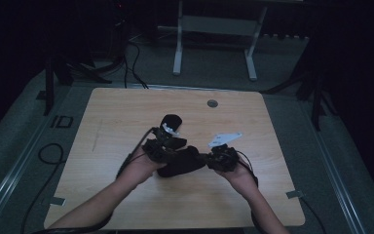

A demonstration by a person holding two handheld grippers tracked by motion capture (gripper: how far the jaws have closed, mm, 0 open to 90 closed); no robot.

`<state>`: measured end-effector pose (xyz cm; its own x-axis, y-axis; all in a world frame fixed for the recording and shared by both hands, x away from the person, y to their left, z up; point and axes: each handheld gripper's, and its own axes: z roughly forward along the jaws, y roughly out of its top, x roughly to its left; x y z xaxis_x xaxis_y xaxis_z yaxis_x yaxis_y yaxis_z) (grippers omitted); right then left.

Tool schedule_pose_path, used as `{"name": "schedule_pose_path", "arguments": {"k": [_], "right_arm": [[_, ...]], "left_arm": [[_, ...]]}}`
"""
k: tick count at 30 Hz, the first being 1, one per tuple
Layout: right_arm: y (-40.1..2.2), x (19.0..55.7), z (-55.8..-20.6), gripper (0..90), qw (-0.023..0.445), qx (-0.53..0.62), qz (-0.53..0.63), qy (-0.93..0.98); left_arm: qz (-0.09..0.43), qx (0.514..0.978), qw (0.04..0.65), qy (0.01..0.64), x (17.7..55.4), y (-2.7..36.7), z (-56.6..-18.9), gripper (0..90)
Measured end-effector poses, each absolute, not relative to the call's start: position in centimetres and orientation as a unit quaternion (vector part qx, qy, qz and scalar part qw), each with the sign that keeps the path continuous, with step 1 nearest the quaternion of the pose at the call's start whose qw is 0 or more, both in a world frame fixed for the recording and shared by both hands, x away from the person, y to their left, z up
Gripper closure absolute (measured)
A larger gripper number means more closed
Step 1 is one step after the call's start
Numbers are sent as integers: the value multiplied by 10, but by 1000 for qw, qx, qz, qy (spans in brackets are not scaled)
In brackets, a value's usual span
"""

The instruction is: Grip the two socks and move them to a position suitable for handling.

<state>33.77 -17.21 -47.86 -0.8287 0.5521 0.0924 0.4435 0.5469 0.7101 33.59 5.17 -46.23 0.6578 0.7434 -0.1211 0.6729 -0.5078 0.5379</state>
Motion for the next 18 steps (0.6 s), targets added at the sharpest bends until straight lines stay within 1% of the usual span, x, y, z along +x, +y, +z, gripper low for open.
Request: {"name": "schedule_pose_path", "arguments": {"k": [1, 3, 4, 5, 7, 9, 10, 11, 13, 17, 18], "right_arm": [[-182, 340, -487, 854, 68, 300, 374, 875], [-200, 343, -502, 854, 61, 329, 357, 872], [-208, 345, -509, 854, 60, 340, 349, 871], [-208, 345, -509, 854, 60, 340, 349, 871], [-230, 347, -526, 854, 55, 368, 335, 866], [-235, 348, -530, 854, 54, 374, 332, 864], [-241, 348, -534, 854, 57, 383, 329, 861], [-243, 348, -536, 854, 57, 384, 329, 861], [-244, 348, -538, 854, 56, 387, 329, 859], [-244, 349, -542, 853, 61, 388, 317, 863], [-244, 349, -543, 853, 62, 388, 315, 864]], "left_arm": [[58, 864, 289, 409, 340, 49, -472, 683], [46, 855, 306, 416, 349, 51, -487, 681], [46, 855, 306, 416, 349, 51, -487, 683], [57, 857, 307, 410, 353, 52, -494, 683], [34, 853, 311, 419, 357, 55, -505, 698], [28, 851, 313, 422, 357, 55, -509, 699], [20, 864, 296, 407, 353, 50, -523, 713], [23, 868, 290, 404, 353, 48, -528, 744], [22, 870, 281, 403, 354, 46, -536, 745], [24, 870, 277, 408, 355, 49, -543, 746], [28, 871, 274, 408, 354, 50, -542, 764]]}}
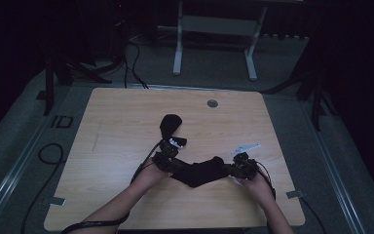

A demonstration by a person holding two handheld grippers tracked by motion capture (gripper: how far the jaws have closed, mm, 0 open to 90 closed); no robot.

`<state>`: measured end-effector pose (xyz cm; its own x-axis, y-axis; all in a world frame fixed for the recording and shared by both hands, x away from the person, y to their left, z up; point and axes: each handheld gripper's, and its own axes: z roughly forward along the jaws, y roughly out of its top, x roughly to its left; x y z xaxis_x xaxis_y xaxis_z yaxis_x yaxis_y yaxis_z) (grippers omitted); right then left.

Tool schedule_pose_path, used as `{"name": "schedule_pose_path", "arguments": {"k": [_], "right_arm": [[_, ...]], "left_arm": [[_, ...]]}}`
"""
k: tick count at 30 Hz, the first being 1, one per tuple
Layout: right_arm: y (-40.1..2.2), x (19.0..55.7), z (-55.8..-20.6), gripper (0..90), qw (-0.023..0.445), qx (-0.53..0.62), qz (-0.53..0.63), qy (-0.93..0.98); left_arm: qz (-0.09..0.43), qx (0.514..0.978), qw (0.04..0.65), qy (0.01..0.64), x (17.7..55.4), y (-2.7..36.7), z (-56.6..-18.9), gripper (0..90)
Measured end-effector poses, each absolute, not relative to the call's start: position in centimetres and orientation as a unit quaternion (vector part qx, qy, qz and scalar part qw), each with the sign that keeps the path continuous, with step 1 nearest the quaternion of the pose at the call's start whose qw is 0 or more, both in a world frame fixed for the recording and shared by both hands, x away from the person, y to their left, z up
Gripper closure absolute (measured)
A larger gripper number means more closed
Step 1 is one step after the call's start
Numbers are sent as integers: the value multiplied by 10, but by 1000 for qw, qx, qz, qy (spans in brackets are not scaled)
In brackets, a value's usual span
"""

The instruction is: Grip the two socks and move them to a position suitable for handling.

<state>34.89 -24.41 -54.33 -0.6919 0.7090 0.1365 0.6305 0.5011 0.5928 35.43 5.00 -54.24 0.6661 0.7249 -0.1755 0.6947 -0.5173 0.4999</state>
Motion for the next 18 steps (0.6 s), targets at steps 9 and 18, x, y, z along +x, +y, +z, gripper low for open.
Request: {"name": "schedule_pose_path", "arguments": {"k": [9, 18], "right_arm": [[-249, 344, -547, 848, 50, 390, 314, 864], [-253, 332, -541, 695, 75, 392, 319, 860]], "left_arm": [[20, 871, 281, 402, 328, 61, -545, 773], [12, 868, 286, 406, 300, 87, -546, 771]]}}
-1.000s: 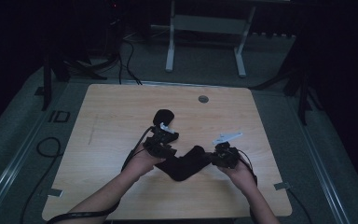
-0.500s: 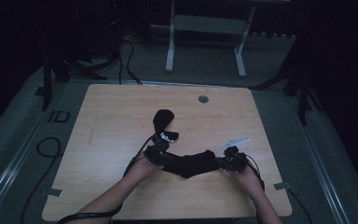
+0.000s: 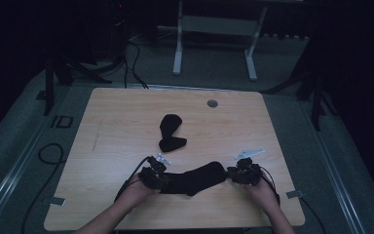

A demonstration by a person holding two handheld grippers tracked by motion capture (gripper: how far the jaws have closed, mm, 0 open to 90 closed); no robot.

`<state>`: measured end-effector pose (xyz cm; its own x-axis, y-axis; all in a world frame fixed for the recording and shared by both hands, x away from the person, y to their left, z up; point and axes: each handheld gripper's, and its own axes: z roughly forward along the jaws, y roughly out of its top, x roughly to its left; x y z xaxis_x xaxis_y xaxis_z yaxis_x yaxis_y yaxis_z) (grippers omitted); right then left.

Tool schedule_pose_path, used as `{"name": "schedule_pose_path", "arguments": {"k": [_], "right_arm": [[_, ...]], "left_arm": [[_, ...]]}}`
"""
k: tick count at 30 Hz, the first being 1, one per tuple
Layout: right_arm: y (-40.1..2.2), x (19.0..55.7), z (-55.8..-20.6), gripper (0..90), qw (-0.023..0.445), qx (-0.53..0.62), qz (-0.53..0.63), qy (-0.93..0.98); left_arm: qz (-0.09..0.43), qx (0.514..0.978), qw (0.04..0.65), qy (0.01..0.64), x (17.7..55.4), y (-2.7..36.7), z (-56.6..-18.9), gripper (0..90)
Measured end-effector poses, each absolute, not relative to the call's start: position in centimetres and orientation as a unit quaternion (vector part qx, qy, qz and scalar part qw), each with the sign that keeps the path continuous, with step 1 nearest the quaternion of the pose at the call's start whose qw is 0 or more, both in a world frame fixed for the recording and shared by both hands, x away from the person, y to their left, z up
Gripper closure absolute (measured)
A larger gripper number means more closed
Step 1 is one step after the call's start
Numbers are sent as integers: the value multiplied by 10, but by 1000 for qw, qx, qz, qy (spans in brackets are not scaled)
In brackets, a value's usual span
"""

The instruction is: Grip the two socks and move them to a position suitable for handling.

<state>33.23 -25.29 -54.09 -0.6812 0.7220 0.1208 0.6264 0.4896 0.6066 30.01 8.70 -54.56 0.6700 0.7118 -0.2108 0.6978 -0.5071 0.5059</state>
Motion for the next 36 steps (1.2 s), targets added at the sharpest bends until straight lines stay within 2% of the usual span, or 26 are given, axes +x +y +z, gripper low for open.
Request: {"name": "schedule_pose_path", "arguments": {"k": [3, 6, 11, 17, 29, 36], "right_arm": [[-248, 333, -534, 843, 77, 389, 333, 856], [-235, 334, -529, 897, 92, 379, 334, 858], [-215, 340, -534, 900, 83, 348, 323, 876], [-216, 343, -548, 900, 82, 351, 304, 882], [-220, 295, -550, 900, 65, 341, 316, 883], [-218, 292, -550, 900, 64, 340, 313, 884]], "left_arm": [[4, 868, 296, 399, 301, 93, -547, 769], [4, 874, 295, 387, 303, 93, -547, 769], [1, 872, 301, 386, 307, 95, -548, 765], [9, 875, 305, 377, 308, 100, -549, 765], [8, 881, 299, 366, 300, 107, -548, 759], [4, 884, 294, 364, 296, 107, -547, 759]]}}
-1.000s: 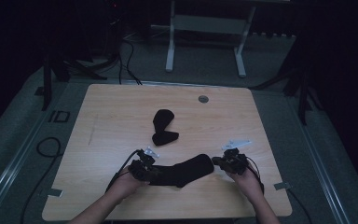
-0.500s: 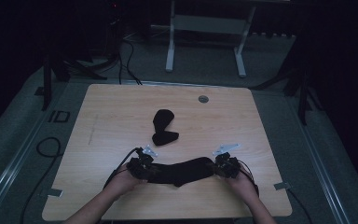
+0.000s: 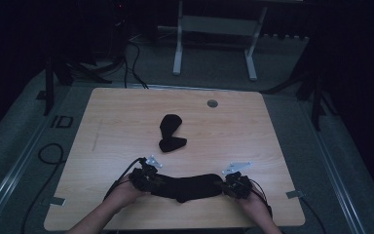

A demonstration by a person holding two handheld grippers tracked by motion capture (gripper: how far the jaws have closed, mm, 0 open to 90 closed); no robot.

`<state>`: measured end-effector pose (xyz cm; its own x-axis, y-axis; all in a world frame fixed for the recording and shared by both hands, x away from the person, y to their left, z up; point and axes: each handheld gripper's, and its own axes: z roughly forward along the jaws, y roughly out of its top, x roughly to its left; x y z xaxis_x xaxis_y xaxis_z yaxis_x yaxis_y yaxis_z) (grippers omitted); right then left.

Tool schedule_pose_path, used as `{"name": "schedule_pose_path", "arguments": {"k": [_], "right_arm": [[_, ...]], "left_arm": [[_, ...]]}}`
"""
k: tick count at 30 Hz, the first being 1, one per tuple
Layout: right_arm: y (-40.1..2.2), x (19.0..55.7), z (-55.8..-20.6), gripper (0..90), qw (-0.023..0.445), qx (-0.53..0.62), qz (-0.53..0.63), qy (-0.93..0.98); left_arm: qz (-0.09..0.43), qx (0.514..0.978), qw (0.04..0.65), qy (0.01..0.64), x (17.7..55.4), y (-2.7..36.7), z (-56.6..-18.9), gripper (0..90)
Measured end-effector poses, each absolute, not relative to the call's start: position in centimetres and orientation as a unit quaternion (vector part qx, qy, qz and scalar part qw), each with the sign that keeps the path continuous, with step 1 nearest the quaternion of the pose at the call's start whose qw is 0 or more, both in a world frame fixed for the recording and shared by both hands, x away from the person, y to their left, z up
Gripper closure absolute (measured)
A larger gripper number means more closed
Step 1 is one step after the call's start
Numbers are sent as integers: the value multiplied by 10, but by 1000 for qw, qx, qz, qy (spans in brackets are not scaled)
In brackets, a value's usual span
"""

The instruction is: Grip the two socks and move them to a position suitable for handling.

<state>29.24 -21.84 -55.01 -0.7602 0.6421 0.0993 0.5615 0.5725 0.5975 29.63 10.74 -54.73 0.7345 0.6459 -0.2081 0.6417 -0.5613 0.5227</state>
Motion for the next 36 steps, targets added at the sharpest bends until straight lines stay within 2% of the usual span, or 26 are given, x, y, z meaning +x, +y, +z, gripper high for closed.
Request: {"name": "schedule_pose_path", "arguments": {"k": [5, 10, 11, 17, 24, 28, 32, 36], "right_arm": [[-218, 293, -549, 898, 59, 341, 313, 884], [-217, 294, -542, 839, 61, 334, 323, 884], [-215, 300, -533, 769, 72, 331, 332, 881], [-206, 320, -516, 633, 91, 313, 333, 885], [-191, 351, -506, 468, 84, 285, 340, 892], [-184, 365, -502, 462, 87, 272, 344, 895], [-171, 383, -502, 508, 93, 258, 342, 899], [-159, 394, -506, 508, 99, 251, 334, 903]], "left_arm": [[-6, 881, 301, 365, 297, 108, -546, 715], [-7, 875, 310, 371, 301, 112, -539, 705], [-9, 875, 312, 370, 304, 112, -534, 676], [-19, 876, 313, 366, 313, 116, -527, 634], [-10, 877, 318, 361, 326, 119, -517, 608], [-5, 875, 320, 364, 333, 122, -513, 607], [13, 869, 322, 374, 345, 127, -510, 602], [28, 860, 323, 393, 361, 133, -509, 589]]}}
